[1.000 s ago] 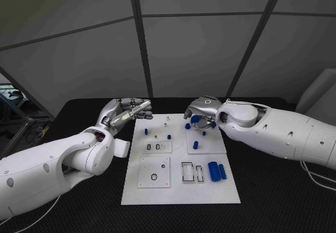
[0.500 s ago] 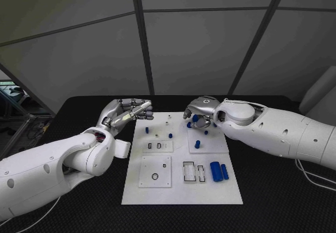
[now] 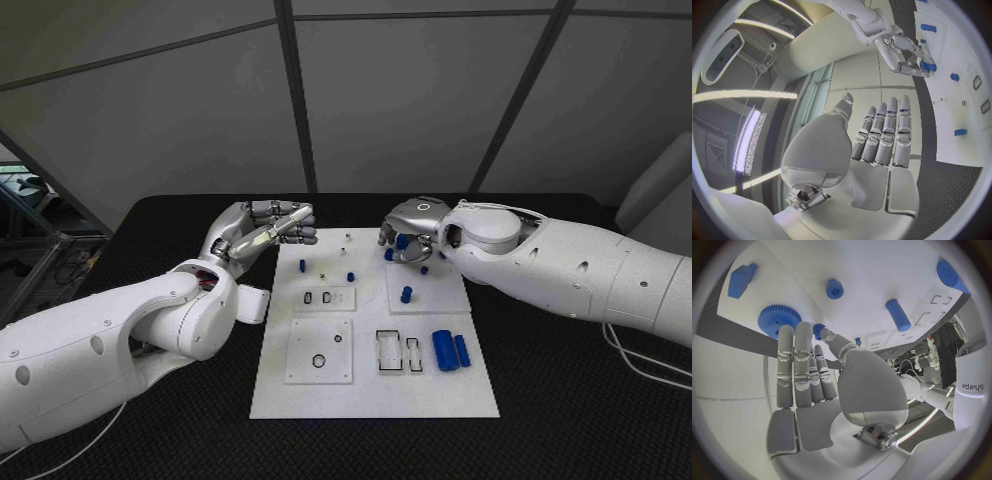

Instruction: Assemble the parts on the task board

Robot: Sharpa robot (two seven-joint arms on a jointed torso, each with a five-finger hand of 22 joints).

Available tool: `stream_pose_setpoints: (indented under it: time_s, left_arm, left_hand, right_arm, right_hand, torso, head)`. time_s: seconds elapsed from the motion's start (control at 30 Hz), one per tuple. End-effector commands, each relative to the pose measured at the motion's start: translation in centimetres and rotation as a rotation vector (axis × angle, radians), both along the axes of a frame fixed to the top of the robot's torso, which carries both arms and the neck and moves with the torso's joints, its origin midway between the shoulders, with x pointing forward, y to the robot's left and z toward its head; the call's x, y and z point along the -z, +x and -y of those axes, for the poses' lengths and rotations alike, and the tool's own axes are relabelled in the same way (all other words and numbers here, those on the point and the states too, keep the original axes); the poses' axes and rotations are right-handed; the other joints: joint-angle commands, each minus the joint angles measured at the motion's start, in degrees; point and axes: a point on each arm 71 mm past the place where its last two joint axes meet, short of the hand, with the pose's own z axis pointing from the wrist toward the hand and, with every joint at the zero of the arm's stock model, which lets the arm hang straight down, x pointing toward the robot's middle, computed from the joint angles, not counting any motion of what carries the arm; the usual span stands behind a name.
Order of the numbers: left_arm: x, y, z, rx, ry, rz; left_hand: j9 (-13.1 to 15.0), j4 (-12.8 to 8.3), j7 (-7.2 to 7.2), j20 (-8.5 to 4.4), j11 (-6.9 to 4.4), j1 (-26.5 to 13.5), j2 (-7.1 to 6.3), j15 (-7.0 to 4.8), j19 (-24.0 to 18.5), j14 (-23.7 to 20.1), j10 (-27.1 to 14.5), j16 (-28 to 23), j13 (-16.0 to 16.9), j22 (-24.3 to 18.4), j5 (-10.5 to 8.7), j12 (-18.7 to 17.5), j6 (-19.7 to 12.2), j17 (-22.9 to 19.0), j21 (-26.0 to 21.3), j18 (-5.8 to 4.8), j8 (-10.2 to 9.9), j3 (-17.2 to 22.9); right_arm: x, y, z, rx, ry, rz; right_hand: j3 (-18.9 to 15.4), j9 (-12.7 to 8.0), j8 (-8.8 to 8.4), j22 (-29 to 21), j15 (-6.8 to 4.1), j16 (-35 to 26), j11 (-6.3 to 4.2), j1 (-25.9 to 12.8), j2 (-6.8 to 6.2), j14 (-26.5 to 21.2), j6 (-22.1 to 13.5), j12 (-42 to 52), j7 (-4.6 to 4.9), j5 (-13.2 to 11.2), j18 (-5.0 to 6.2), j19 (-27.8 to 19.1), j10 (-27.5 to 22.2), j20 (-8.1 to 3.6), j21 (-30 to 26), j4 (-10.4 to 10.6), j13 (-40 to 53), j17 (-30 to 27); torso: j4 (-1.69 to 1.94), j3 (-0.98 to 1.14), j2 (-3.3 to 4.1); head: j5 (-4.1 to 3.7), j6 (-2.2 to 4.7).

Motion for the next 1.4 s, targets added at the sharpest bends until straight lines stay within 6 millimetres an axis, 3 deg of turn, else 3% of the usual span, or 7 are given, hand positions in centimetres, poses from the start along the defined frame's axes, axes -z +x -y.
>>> stream_pose_setpoints:
  time_s: [0.03, 0.33, 1.0, 1.4]
  left_arm:
    - [-0.25, -0.06, 0.17, 0.01, -0.001, 0.02]
    - [-0.26, -0.08, 0.21, 0.012, -0.001, 0.02]
    - [-0.29, -0.13, 0.46, 0.021, -0.005, 0.02]
    - [-0.28, -0.13, 0.68, 0.028, -0.008, 0.019]
  left_hand:
    - [-0.1, 0.1, 0.31, 0.3, 0.2, -0.2, 0.38, 0.03, -0.2, -0.2, 0.0, -0.2, -0.1, -0.1, 0.04, -0.4, 0.1, 0.1, -0.3, -0.87, -0.2, -0.4]
    - [-0.1, 0.0, 0.35, 0.31, 0.22, -0.1, 0.47, 0.03, -0.2, -0.2, 0.0, -0.2, -0.1, -0.1, 0.04, -0.4, 0.1, 0.1, -0.3, -0.86, -0.2, -0.3]
    - [-0.1, 0.0, 0.42, 0.33, 0.28, -0.1, 0.61, 0.05, -0.2, -0.2, -0.1, -0.1, -0.1, -0.1, 0.04, -0.5, 0.1, 0.1, -0.3, -0.85, -0.3, -0.3]
    - [-0.1, 0.0, 0.43, 0.34, 0.29, -0.1, 0.7, 0.06, -0.2, -0.2, -0.1, -0.1, -0.1, -0.1, 0.04, -0.5, 0.0, 0.2, -0.4, -0.85, -0.4, -0.3]
  right_arm:
    - [0.08, 0.1, -0.07, 0.008, -0.015, -0.024]
    - [0.19, 0.2, -0.09, 0.012, -0.023, -0.033]
    - [0.49, 0.56, -0.33, 0.018, -0.043, -0.054]
    - [0.51, 0.86, -0.16, 0.025, -0.038, -0.045]
  right_hand:
    - [0.4, 0.1, 0.08, 0.1, -0.19, 0.4, -0.08, 0.1, 0.36, -0.2, 0.3, 0.3, 0.36, 0.0, 0.36, 0.0, 0.7, 0.08, 0.4, 0.4, 0.0, 0.1]
    - [1.2, 0.2, 0.2, 0.3, -0.6, 0.9, -0.37, 0.0, 0.37, -0.1, 0.9, 0.1, 0.76, 0.0, 0.37, 0.0, 1.4, -0.17, 0.7, 0.8, -0.1, 0.5]
    - [3.2, 0.4, 0.55, 2.5, -0.83, 2.3, -0.52, -0.4, 0.48, 0.1, 3.0, -0.1, 1.37, 0.0, 0.02, 0.9, 3.1, -0.37, 2.7, 1.9, -0.1, 1.3]
    - [5.3, 0.7, 1.11, 4.9, -1.11, 3.4, -0.85, 0.2, 1.68, 0.0, 5.2, 0.1, 1.27, -0.4, -0.28, 1.8, 5.6, -0.51, 4.5, 2.7, 0.0, 2.0]
  torso:
    - [0.07, 0.01, 0.02]
    - [-0.03, -0.06, -0.02]
    - [0.02, 0.0, 0.04]
    - [0.1, -0.04, 0.34]
  head:
    - [0.1, -0.08]
    - [0.16, -0.33]
    - [0.26, -1.03]
    - [0.29, -1.56]
